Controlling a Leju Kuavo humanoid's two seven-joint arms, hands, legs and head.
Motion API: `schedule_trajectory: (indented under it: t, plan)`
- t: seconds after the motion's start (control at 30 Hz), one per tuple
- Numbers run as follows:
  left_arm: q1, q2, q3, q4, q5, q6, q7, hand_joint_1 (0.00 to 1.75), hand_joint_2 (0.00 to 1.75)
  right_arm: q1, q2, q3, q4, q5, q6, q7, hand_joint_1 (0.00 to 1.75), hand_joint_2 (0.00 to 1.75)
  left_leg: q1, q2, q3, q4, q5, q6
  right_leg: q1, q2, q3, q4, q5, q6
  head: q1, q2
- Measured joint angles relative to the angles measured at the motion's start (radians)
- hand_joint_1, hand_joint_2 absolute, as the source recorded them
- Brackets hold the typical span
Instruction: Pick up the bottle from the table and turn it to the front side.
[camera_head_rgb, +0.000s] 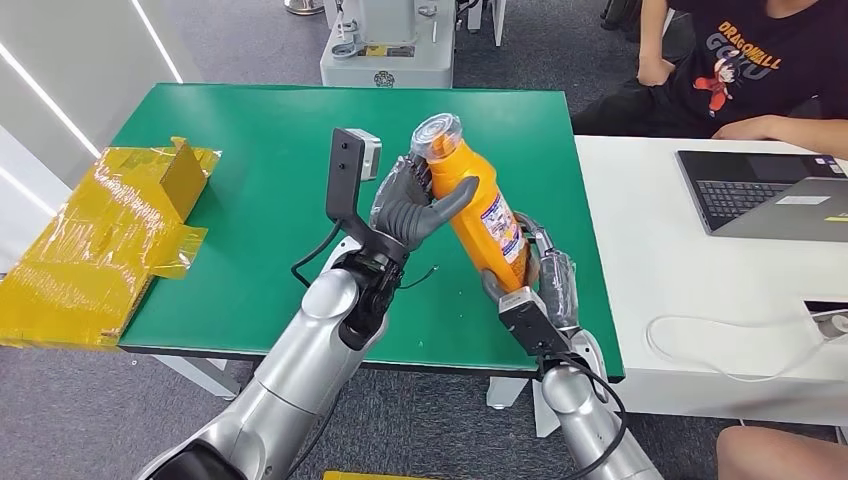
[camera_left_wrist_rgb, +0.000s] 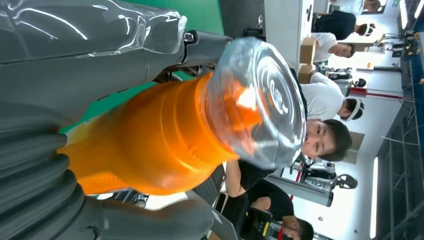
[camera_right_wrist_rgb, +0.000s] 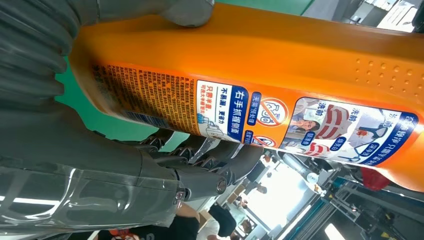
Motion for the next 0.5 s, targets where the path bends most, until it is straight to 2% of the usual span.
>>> schedule_trajectory:
  t: [0.13,0.27,0.5]
  plan:
    - [-0.003,0.0,0.003,0.001,-0.011,-0.001,0.0,1.75,1.75,0.0,0.001,-0.001,0.003,-0.003,-0.003,-0.003,1.75,1.75,0.0,0.0,0.0,0.0,0.0,0.0,0.0,0.0,0.0,0.0,0.0,0.0,0.0,0.0]
    - [-0.005,0.0,0.004,0.003,-0.013,-0.002,0.0,1.53,1.75,0.0,0.001,-0.001,0.006,-0.007,-0.003,-0.005,1.75,1.75,0.0,0.0,0.0,0.0,0.0,0.0,0.0,0.0,0.0,0.0,0.0,0.0,0.0,0.0]
    - [-0.014,0.0,0.005,0.016,-0.006,-0.011,0.0,1.65,1.75,0.0,0.001,-0.002,0.008,-0.004,-0.006,-0.007,1.75,1.75,0.0,0.0,0.0,0.0,0.0,0.0,0.0,0.0,0.0,0.0,0.0,0.0,0.0,0.0]
